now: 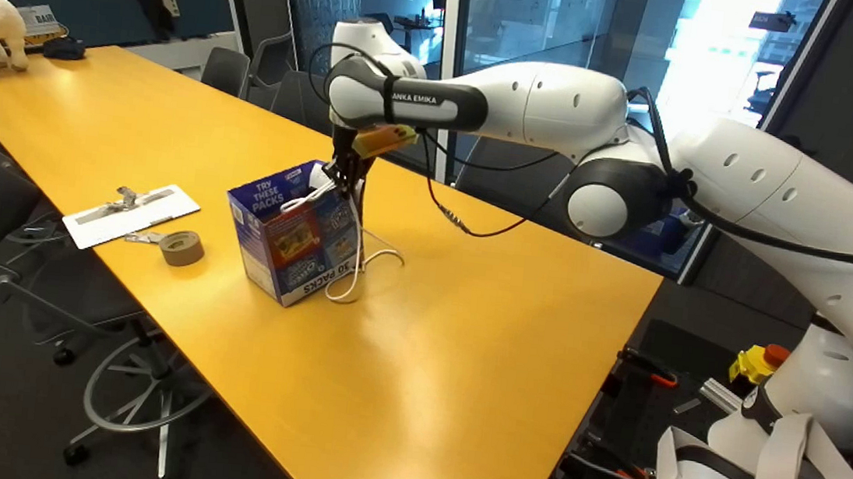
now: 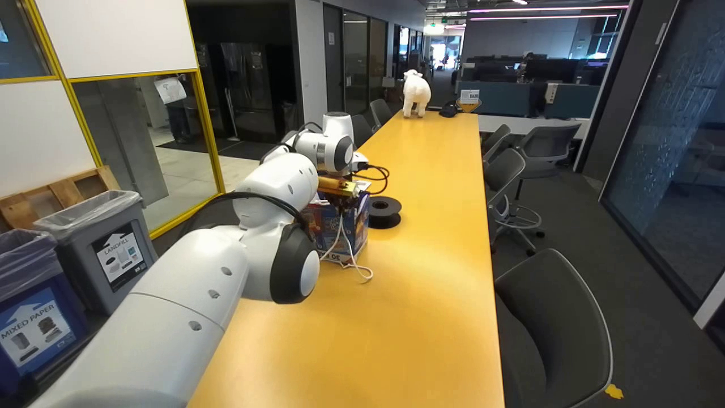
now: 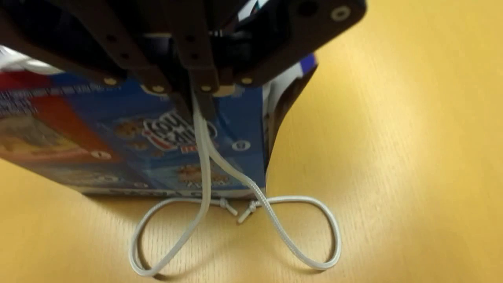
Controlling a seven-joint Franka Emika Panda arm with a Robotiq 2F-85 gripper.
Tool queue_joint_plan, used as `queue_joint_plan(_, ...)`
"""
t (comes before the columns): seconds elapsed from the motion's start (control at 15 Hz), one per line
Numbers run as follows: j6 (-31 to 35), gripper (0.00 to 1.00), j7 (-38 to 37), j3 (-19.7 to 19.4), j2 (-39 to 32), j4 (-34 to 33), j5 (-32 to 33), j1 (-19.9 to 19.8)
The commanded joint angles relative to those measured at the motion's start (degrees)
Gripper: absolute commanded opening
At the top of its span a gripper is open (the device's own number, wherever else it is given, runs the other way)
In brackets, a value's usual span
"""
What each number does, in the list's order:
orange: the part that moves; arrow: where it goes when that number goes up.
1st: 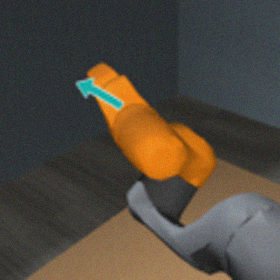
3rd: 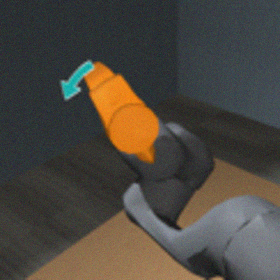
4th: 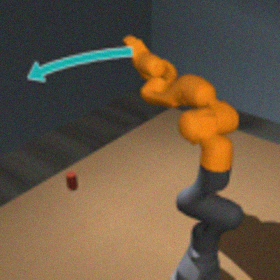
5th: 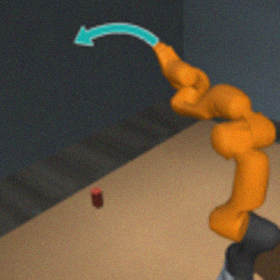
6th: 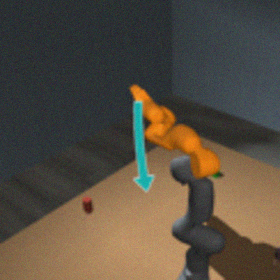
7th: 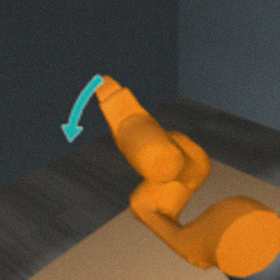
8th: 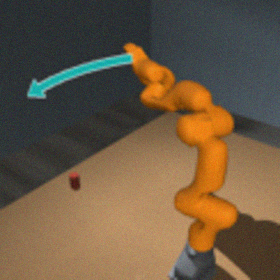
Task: Put the two white ropes inside the blue box
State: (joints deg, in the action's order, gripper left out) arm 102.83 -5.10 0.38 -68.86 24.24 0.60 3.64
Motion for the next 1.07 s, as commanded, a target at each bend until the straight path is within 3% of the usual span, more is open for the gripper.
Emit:
queue_joint_plan(0.0,0.78,0.08,-5.82,0.14,5.75,-0.28,-1.69,-1.25)
queue_joint_plan(0.53,3.00,0.06,-17.95,-1.41,18.58,-2.81,-1.45,-3.21)
queue_joint_plan(1.0,12.27,0.05,-31.73,-3.62,23.28,-3.47,0.17,-0.64)
